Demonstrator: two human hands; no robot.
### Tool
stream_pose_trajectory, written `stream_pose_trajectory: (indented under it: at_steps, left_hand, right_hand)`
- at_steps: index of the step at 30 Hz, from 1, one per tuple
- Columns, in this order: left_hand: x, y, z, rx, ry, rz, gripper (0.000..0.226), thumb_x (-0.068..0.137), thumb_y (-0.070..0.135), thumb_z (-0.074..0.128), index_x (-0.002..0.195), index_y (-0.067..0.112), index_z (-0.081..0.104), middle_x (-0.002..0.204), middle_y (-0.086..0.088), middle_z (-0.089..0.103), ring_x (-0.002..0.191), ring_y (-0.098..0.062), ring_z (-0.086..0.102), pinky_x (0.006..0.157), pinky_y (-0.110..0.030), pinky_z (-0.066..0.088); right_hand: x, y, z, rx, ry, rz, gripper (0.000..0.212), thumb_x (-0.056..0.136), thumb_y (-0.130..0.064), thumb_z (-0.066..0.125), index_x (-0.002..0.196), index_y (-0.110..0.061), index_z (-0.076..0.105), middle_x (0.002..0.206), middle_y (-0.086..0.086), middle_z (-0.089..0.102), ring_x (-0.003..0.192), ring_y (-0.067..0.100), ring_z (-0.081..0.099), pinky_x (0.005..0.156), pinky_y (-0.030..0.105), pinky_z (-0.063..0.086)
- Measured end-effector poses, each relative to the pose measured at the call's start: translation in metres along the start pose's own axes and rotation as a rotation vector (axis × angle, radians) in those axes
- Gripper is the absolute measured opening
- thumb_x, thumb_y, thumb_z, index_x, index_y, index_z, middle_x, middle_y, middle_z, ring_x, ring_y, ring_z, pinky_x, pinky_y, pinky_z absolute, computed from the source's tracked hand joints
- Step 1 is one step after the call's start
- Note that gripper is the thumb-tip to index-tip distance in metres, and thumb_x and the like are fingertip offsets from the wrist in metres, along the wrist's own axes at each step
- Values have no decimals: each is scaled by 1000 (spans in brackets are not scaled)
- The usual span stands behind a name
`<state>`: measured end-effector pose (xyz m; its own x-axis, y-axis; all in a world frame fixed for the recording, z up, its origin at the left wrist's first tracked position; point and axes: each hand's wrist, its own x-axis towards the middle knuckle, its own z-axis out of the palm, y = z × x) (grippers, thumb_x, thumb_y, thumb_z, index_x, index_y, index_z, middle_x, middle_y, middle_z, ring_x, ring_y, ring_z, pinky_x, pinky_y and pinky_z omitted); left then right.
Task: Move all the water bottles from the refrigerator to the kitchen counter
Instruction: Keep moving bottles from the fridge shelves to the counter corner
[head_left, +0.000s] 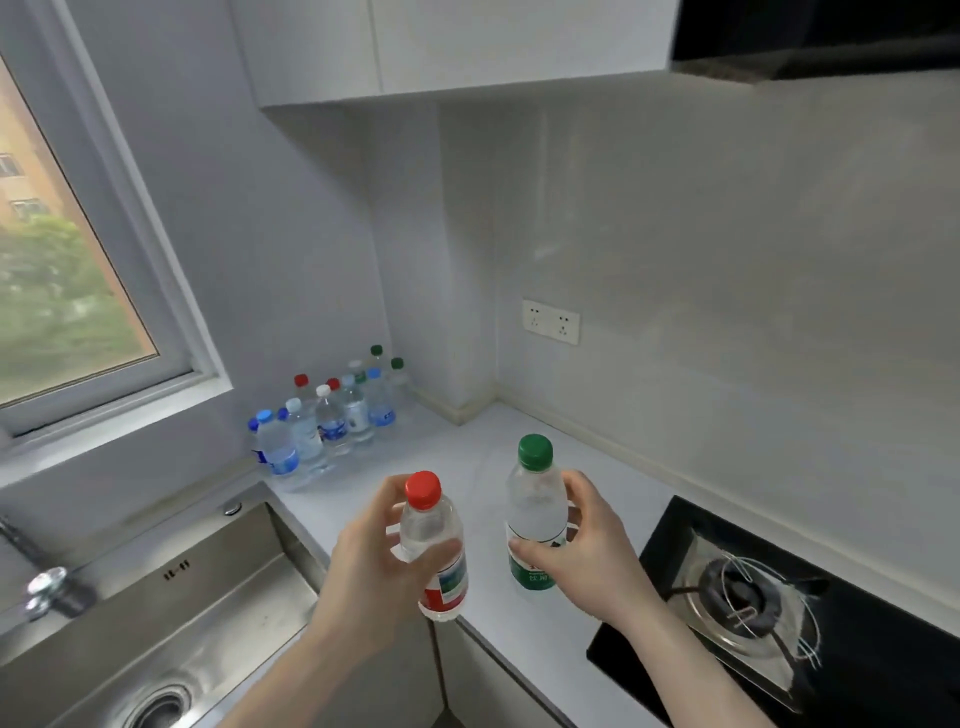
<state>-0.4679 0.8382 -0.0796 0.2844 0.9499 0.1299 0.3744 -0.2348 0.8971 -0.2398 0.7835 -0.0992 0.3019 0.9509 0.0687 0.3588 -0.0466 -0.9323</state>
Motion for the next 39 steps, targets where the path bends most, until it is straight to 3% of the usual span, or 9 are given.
stream_pose_trajectory:
  at_steps: [3,7,18,27,34,39]
  left_hand:
    - [20,-17,-11,18,52,-40,52,80,21,87,111,48,55,105,26,69,98,0,67,71,-19,56]
    - [48,-36,-28,21,99,-96,55,79,19,87,108,53,55,101,31,68,98,-7,69,81,-36,60]
    - [161,-102,-79,80,131,-156,53,71,24,94,105,45,59,103,24,69,98,0,66,73,-19,51]
    - [254,-170,-119,125,114,-195,56,66,26,96,102,43,58,99,30,68,103,-3,63,87,-38,57]
    - [298,-218,-138,149,116,-230,53,67,25,95,102,37,57,105,19,69,103,-12,65,89,-45,59]
    - [317,-250,-147,170,158,-294,54,66,28,94,101,39,54,103,20,68,100,-10,65,83,-42,59]
  right_hand:
    - [36,3,18,-15,-59,-6,53,75,-26,92,112,-38,56,108,-22,70,99,-6,65,74,8,51]
    - [78,2,42,-32,-138,-12,55,74,-26,93,113,-38,55,107,-20,71,98,-4,67,73,10,53]
    - [190,13,119,-91,-179,2,58,70,-35,92,111,-42,53,109,-18,68,101,3,66,77,16,54]
    - [273,19,182,-127,-180,57,60,66,-41,92,112,-41,52,109,-17,67,102,4,66,80,20,57]
    - [320,34,231,-169,-181,118,58,64,-38,90,108,-40,52,107,-16,67,99,8,67,86,33,60]
    - [344,44,261,-226,-203,167,56,64,-34,89,104,-37,51,103,-14,68,94,10,68,80,31,58]
